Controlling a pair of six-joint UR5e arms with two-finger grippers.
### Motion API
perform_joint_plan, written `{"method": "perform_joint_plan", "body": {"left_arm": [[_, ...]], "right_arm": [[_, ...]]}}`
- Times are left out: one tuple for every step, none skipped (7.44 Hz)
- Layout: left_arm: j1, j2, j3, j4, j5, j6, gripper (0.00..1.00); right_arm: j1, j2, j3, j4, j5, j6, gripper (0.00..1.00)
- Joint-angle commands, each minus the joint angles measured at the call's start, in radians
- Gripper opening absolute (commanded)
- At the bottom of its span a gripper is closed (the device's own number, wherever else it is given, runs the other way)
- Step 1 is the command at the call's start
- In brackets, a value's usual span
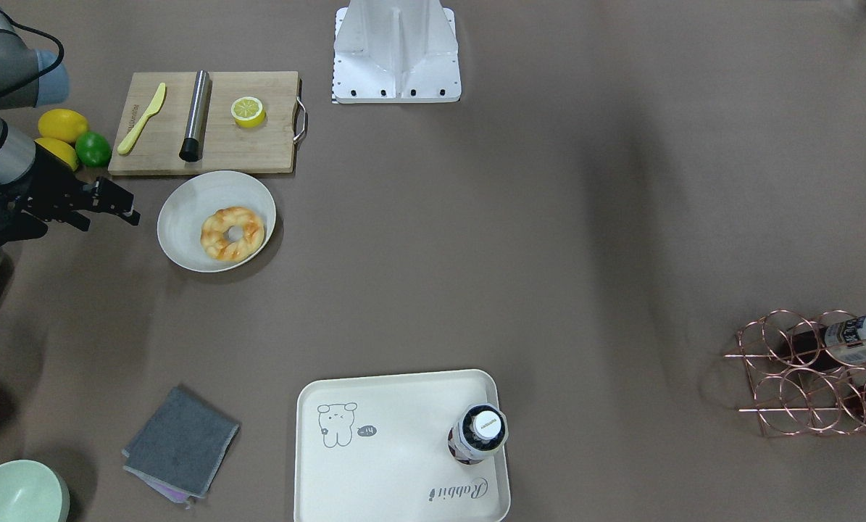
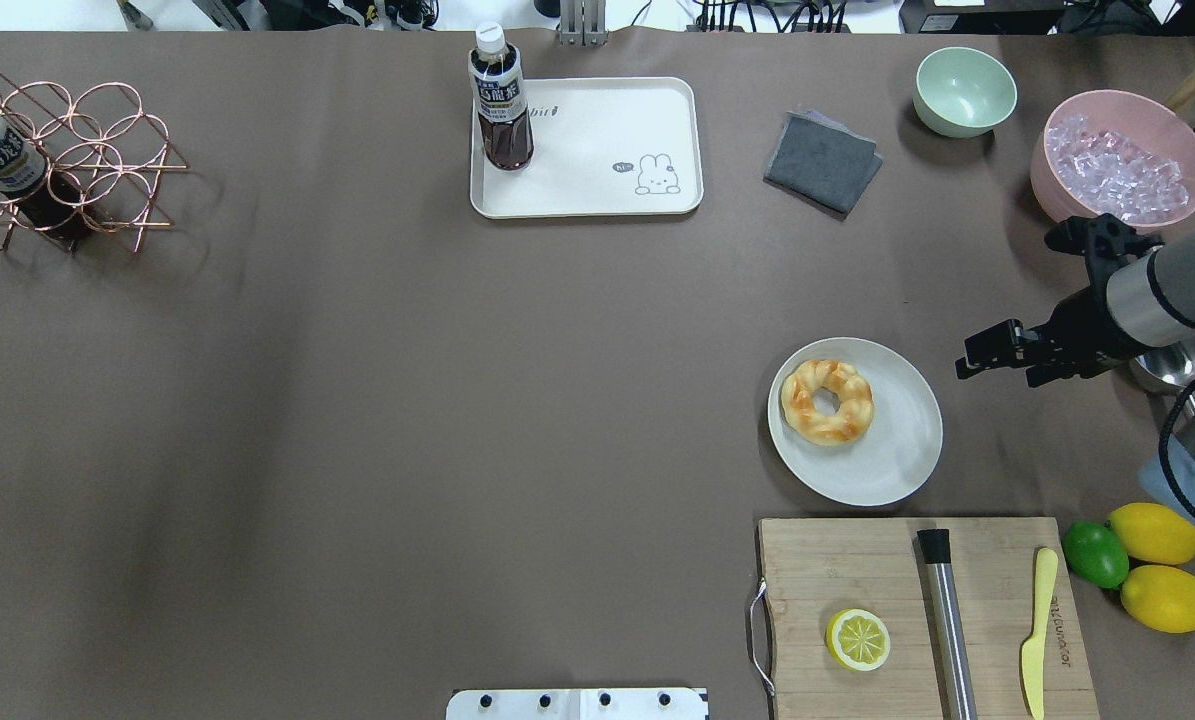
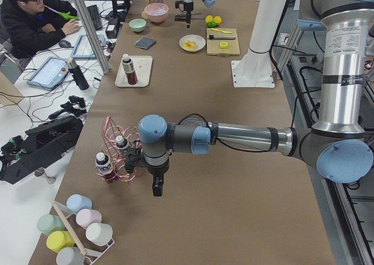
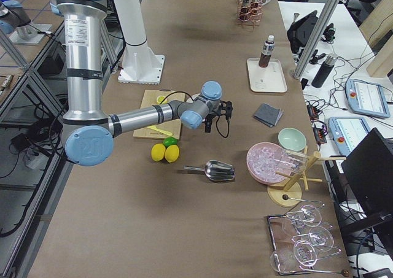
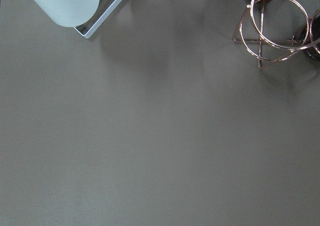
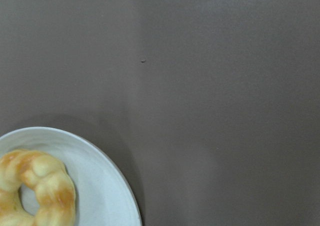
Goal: Place donut on tray
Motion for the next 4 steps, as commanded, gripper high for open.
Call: {"method": "perform_joint_plan", "body": {"left_arm": [[0.001, 0.000, 0.002, 0.000, 0.000, 0.000, 0.98], [0.001, 0.000, 0.002, 0.000, 0.002, 0.000, 0.98], [0.001, 0.000, 0.003, 0.000, 0.002, 0.000, 0.98], [0.001, 0.002, 0.003, 0.000, 0.002, 0.000, 0.98]], "right_arm": [[-0.106, 0.012, -0.029, 0.077, -0.063, 0.113, 1.00], [-0.135, 0.012, -0.030, 0.113, -0.093, 0.145, 1.00], [-0.148, 0.009, -0.033, 0.121, -0.101, 0.159, 1.00], [-0.148, 0.007, -0.035, 0.121, -0.100, 0.160, 1.00]]}}
